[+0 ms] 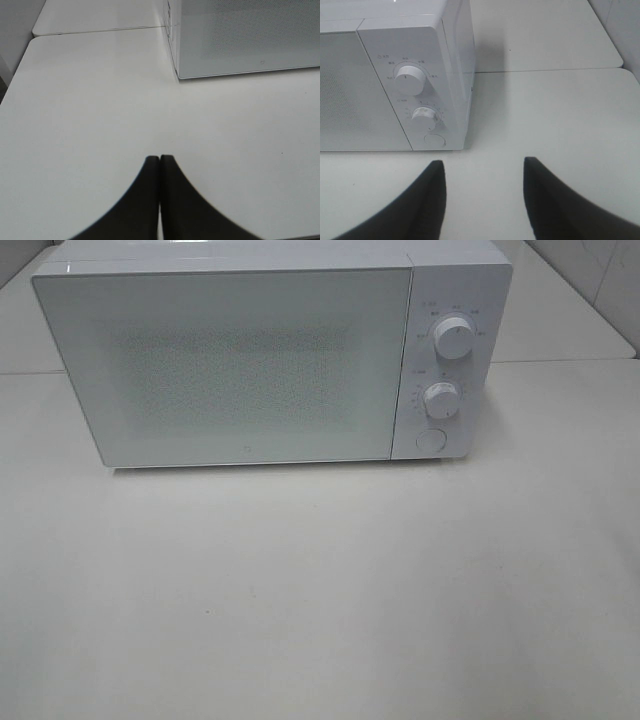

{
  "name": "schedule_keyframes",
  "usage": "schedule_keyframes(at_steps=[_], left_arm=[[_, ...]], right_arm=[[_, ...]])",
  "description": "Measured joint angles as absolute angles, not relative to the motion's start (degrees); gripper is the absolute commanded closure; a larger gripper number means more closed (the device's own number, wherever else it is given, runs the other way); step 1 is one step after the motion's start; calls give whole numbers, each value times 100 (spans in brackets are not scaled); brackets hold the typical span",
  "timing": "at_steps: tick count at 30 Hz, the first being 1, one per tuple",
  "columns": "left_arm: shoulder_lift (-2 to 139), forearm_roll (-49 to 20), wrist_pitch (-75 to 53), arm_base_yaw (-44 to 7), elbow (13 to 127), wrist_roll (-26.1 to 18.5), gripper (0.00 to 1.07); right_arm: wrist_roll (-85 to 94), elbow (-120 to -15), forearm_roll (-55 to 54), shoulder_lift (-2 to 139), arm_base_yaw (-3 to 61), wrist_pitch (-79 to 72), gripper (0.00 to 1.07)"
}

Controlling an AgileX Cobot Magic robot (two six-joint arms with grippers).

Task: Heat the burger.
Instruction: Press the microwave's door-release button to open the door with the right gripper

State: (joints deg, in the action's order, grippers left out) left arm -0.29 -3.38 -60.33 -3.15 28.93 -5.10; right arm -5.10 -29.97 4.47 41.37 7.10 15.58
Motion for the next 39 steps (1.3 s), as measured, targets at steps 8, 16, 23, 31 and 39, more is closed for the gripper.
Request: schedule_keyframes(at_steps=[8, 16, 23, 31, 39], left_arm=[[-29, -338, -6033, -315, 2893, -510, 106], [-29, -338, -6033, -315, 2893, -510, 106], [-29, -338, -6033, -315, 2893, -510, 106], [-29, -338, -6033, -315, 2893, -510, 106], [-29, -338, -6033, -315, 2893, -510, 106]], right_arm=[[-510, -2997, 441, 5071, 710, 882, 90], [-510, -2997, 441, 6388, 710, -126, 107], [-516, -2997, 441, 7076, 710, -928, 107], [-550, -2997, 458, 8073, 1358, -2177, 107], [-768, -3008, 458, 9070, 2126, -3048, 107]])
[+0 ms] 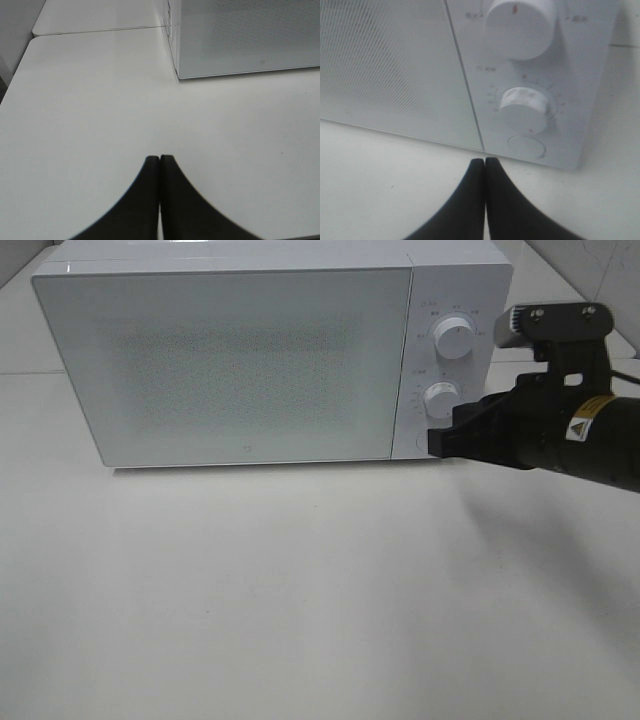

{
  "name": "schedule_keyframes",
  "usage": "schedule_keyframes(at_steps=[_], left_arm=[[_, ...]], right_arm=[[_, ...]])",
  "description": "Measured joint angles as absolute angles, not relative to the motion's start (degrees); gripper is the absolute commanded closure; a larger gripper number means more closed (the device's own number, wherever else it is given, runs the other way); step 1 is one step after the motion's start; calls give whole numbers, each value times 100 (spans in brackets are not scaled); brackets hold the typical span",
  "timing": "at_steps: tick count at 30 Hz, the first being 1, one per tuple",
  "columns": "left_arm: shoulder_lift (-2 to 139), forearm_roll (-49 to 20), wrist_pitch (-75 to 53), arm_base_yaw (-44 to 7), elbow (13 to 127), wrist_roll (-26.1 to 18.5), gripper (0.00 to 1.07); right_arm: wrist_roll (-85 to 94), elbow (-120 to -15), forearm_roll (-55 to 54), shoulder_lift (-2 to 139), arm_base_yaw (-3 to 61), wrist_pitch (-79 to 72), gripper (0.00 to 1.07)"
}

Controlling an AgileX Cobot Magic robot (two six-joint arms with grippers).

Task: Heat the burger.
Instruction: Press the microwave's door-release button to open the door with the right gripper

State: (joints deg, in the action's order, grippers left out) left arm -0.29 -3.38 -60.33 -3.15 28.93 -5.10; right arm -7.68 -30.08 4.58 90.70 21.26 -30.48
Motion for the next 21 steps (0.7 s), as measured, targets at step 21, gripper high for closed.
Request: schedule_keyframes(at_steps=[21], left_arm=[[-29, -338, -6033, -315, 2893, -510, 106]], right_arm=[[-3948, -3426, 189, 10835, 2194, -4274, 107]])
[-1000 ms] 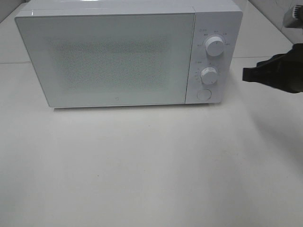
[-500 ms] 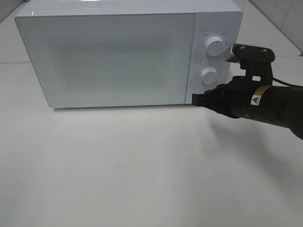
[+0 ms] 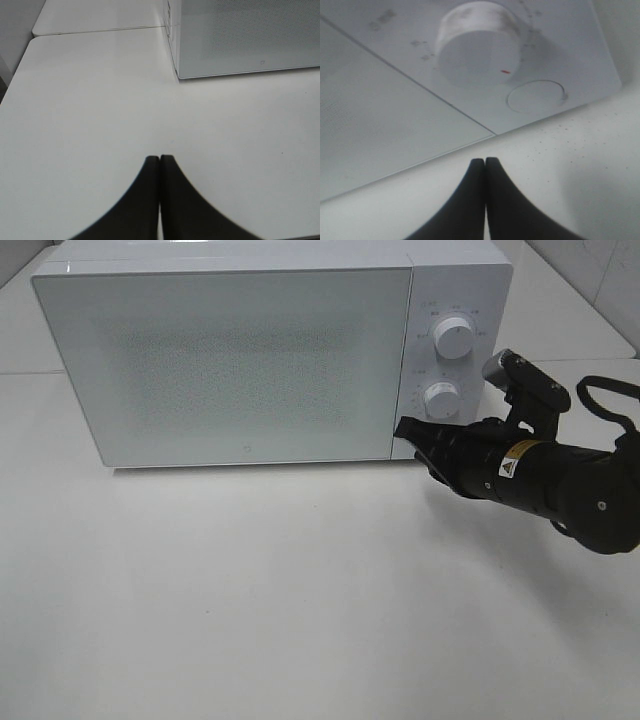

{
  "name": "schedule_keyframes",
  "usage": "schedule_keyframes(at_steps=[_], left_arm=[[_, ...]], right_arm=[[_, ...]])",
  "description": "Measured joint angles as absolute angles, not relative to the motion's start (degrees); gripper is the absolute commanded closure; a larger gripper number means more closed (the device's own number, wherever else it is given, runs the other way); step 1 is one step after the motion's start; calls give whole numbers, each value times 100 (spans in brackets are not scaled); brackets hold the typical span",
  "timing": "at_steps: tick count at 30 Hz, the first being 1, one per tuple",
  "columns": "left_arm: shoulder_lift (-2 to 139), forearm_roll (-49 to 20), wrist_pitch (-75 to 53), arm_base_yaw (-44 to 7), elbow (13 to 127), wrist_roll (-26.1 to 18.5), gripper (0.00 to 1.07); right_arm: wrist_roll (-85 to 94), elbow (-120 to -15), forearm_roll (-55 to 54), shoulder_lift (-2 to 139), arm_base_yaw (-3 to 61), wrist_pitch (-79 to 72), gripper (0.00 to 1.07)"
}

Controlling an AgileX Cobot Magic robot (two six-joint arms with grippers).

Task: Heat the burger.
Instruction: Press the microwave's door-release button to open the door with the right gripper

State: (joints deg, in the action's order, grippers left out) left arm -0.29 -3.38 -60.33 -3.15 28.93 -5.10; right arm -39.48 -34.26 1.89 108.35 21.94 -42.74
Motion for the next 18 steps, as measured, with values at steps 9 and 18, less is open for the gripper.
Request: schedule_keyframes(at_steps=[9, 18], left_arm=[[-29, -338, -6033, -315, 2893, -510, 106], [-29, -338, -6033, -315, 2893, -510, 106]], right_arm=[[-4481, -3432, -819, 11058, 2194, -4618, 107], [-5134, -3736, -1037, 11150, 2194, -4664, 107]])
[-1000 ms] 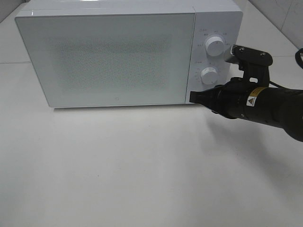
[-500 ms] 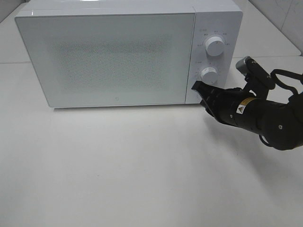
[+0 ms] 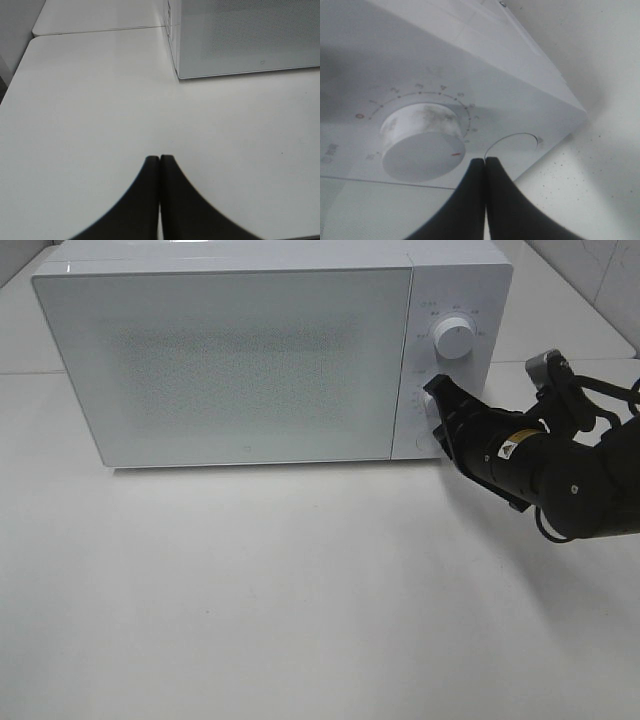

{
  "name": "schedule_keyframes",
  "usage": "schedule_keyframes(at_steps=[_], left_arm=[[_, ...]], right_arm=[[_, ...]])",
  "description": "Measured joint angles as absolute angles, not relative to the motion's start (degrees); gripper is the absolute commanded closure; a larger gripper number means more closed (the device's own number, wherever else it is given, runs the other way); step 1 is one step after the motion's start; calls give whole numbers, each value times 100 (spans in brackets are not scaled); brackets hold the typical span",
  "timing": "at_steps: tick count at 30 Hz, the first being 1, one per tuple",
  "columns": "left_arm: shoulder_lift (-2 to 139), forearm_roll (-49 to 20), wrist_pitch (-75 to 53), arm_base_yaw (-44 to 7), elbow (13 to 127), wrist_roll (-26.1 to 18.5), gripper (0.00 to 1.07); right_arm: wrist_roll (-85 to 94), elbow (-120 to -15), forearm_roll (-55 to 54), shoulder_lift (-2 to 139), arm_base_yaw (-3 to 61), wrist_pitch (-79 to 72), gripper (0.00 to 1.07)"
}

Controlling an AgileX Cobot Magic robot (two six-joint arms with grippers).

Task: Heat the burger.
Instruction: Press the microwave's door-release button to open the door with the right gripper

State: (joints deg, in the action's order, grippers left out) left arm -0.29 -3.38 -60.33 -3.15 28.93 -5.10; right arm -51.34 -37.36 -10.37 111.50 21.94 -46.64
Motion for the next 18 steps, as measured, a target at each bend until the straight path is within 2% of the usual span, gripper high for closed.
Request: schedule_keyframes(at_steps=[6, 18], left_arm=[[-29, -338, -6033, -315, 2893, -510, 106], [-29, -338, -6033, -315, 2893, -510, 106]], right_arm=[[-5936, -3759, -1043, 11402, 2194, -4675, 107], [-5993, -3999, -1346, 11413, 2194, -4756, 107]])
